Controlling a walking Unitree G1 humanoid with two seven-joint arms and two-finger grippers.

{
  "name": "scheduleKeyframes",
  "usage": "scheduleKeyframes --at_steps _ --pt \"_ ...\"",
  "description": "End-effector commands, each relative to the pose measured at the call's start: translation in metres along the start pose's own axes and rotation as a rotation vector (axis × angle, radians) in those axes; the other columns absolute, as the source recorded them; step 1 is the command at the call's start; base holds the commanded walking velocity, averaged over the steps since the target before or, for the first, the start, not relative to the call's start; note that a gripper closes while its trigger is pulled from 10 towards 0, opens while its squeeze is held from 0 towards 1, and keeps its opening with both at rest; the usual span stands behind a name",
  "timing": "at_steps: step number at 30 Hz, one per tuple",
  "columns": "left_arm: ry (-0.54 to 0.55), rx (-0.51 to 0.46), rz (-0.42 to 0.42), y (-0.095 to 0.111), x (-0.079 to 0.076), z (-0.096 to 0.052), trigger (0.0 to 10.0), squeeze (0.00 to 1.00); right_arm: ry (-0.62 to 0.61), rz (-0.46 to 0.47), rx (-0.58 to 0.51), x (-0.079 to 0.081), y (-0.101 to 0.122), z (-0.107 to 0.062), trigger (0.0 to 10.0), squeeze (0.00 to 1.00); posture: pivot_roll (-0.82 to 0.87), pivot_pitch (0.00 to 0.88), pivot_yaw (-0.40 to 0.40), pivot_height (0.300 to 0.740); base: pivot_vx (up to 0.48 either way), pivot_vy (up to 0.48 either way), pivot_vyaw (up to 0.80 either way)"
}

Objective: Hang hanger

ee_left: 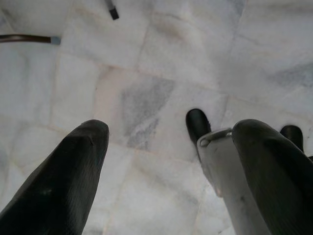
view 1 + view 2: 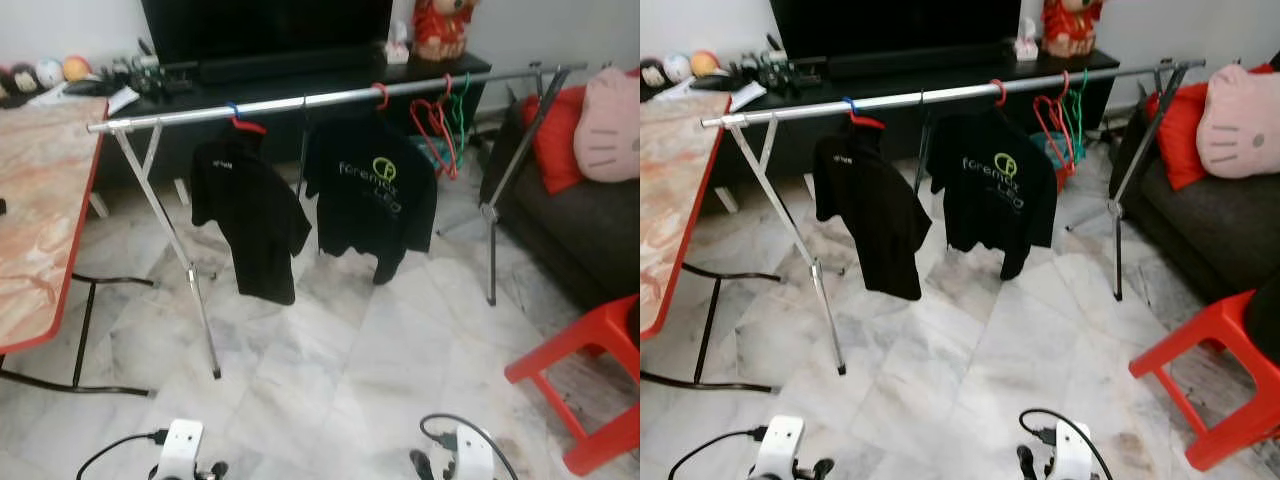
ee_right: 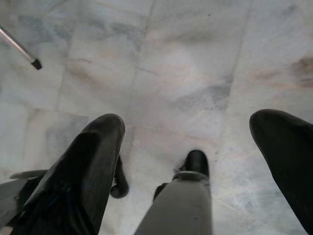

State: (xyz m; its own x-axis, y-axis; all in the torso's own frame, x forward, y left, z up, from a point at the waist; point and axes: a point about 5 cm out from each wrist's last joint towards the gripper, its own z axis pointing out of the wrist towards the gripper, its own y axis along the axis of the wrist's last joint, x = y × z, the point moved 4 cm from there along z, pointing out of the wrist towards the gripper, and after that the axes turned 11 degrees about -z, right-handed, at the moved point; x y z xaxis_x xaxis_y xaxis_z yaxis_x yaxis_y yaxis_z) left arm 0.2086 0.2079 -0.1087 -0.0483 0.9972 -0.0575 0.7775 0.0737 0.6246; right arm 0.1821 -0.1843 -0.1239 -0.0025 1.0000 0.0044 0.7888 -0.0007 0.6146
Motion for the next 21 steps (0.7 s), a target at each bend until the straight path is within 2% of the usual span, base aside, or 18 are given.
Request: scheduleKeyframes --at_steps 1,21 --pt "0.003 0.037 -0.004 -0.0078 0.0015 -0.0010 10.0 0.00 -0.005 0.017 0.000 -0.0016 -0.0007 -0.0003 10.0 0.00 -0.03 0.000 0.040 0.740 0.000 0.000 0.00" --pt "-0.005 0.038 -0.007 -0.0081 -0.0012 -0.0006 10.0 0.00 -0.001 0.010 0.006 -0.0028 -0.0028 -0.0009 10.0 0.00 -0.03 0.000 0.035 0.740 0.000 0.000 0.00"
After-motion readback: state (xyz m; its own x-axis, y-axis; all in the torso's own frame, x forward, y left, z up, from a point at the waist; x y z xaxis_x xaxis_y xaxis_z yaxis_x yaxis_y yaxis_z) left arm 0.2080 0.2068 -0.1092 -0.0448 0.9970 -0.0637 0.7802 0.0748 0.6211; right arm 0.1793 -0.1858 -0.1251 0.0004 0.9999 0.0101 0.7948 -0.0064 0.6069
